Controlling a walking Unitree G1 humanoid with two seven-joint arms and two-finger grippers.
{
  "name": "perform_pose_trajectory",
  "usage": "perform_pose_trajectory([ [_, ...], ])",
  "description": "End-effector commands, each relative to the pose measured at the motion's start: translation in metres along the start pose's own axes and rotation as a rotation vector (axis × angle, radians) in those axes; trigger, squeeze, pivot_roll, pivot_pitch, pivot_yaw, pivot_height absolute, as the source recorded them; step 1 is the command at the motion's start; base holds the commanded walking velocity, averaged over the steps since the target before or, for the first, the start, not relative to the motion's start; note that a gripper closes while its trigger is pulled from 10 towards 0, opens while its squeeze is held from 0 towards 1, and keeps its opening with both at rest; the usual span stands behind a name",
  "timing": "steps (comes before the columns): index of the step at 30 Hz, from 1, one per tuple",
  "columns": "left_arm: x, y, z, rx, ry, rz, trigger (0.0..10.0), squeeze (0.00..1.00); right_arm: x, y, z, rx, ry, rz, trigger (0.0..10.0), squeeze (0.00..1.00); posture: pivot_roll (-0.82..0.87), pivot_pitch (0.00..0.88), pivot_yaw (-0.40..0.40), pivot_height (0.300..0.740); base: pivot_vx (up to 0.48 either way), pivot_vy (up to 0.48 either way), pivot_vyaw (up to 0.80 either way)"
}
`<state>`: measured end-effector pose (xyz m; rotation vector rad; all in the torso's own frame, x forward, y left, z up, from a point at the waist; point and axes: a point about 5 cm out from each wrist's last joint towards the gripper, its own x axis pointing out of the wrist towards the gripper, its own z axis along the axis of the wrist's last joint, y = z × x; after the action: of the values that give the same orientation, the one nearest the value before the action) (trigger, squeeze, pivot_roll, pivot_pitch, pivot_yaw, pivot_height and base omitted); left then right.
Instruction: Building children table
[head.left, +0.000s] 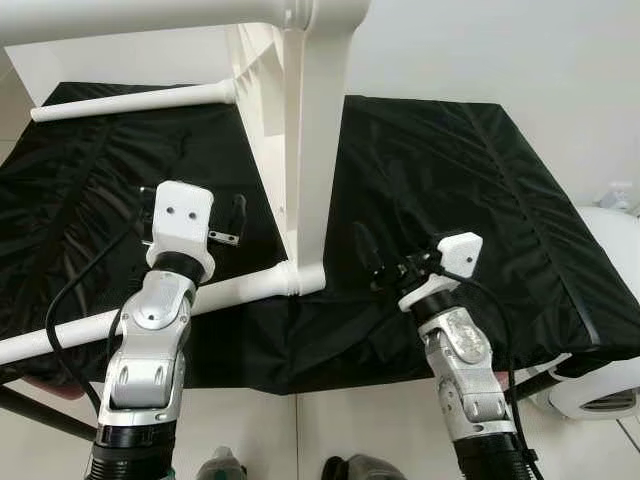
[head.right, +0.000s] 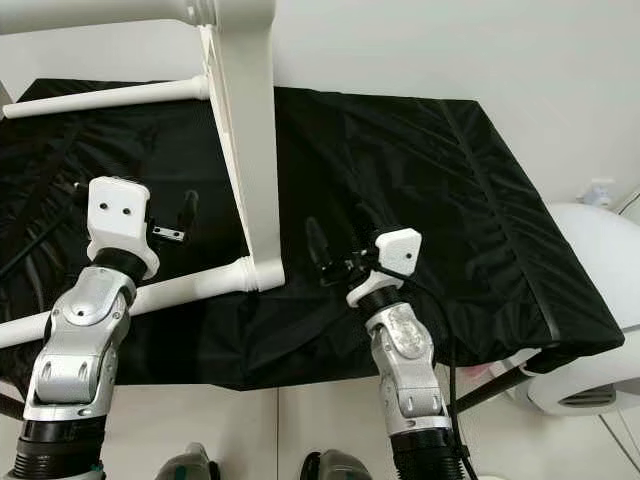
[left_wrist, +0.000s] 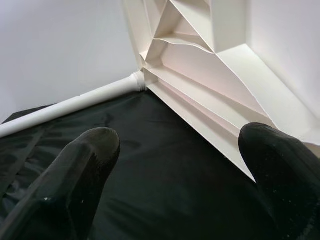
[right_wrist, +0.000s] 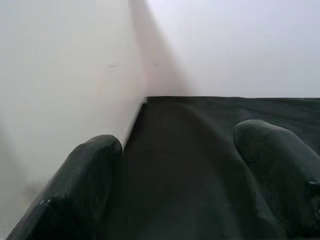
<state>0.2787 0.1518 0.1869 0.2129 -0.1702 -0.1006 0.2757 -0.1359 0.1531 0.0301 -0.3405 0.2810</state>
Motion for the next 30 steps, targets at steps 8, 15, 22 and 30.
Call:
perform_pose_trajectory([
  [8,-0.011,0.009,-0.030,-0.054,0.103,0.101,10.0,0.00,-0.001,-0.015,-0.010,-0.037,0.065,-0.088,10.0,0.00,0.03,0.009,-0.037,0.740,0.000,0.000,0.00],
  [15,-0.016,0.011,-0.032,0.006,0.091,0.143,10.0,0.00,-0.003,-0.011,-0.012,-0.043,0.072,-0.064,10.0,0.00,0.02,0.012,-0.040,0.740,0.000,0.000,0.00],
  [22,-0.016,0.017,-0.023,0.019,0.034,0.150,10.0,0.00,-0.001,-0.015,-0.009,-0.063,0.061,-0.057,10.0,0.00,0.03,0.017,-0.047,0.740,0.000,0.000,0.00],
  [30,-0.018,0.021,-0.021,-0.001,0.008,0.136,10.0,0.00,-0.002,-0.016,-0.008,-0.070,0.061,-0.047,10.0,0.00,0.03,0.036,-0.058,0.740,0.000,0.000,0.00],
])
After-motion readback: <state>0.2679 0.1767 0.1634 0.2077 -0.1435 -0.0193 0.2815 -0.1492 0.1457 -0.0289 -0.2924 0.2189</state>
